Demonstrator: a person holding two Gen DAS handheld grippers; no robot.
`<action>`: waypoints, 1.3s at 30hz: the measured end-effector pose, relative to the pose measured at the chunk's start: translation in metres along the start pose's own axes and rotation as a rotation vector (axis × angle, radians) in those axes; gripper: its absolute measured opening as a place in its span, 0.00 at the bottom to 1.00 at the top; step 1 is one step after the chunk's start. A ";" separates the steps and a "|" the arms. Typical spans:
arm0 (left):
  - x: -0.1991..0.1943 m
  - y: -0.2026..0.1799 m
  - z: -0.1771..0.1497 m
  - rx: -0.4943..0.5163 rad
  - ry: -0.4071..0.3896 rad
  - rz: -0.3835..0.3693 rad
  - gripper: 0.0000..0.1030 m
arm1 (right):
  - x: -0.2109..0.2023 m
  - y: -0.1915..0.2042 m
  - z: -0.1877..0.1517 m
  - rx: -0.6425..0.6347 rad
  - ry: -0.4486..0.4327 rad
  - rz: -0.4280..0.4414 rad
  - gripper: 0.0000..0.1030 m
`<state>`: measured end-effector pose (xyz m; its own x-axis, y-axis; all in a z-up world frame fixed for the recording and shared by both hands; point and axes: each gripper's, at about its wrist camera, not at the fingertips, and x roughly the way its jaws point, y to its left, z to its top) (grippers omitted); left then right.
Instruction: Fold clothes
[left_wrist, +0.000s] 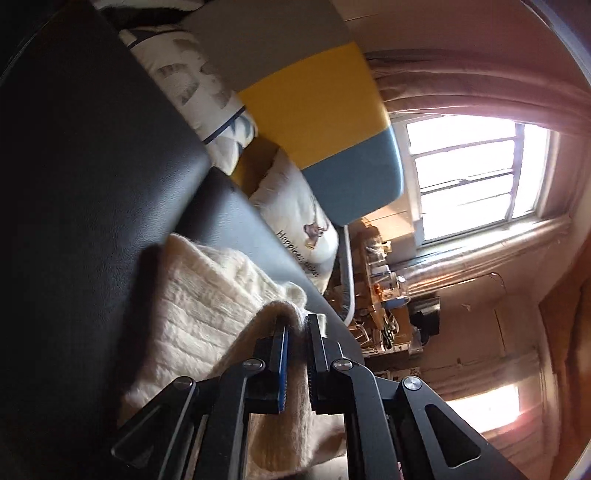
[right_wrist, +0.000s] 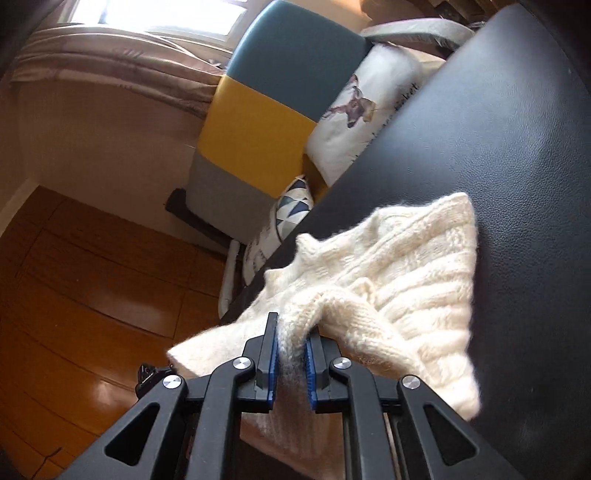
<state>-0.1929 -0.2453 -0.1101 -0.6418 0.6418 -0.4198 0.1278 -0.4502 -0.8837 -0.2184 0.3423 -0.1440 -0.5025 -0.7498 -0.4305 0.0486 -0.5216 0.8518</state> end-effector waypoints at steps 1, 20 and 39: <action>0.010 0.011 0.005 -0.033 0.001 0.047 0.08 | 0.000 -0.007 0.001 0.015 0.011 -0.031 0.15; 0.019 0.051 -0.023 -0.109 0.136 0.008 0.31 | -0.001 -0.002 -0.020 -0.015 0.175 0.036 0.64; -0.061 0.055 -0.110 -0.094 0.149 0.062 0.38 | -0.067 -0.020 -0.136 0.082 0.200 0.102 0.50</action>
<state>-0.0634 -0.2410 -0.1555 -0.5121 0.7026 -0.4940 0.2386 -0.4362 -0.8677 -0.0680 0.3476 -0.1726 -0.3170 -0.8670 -0.3845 0.0164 -0.4104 0.9117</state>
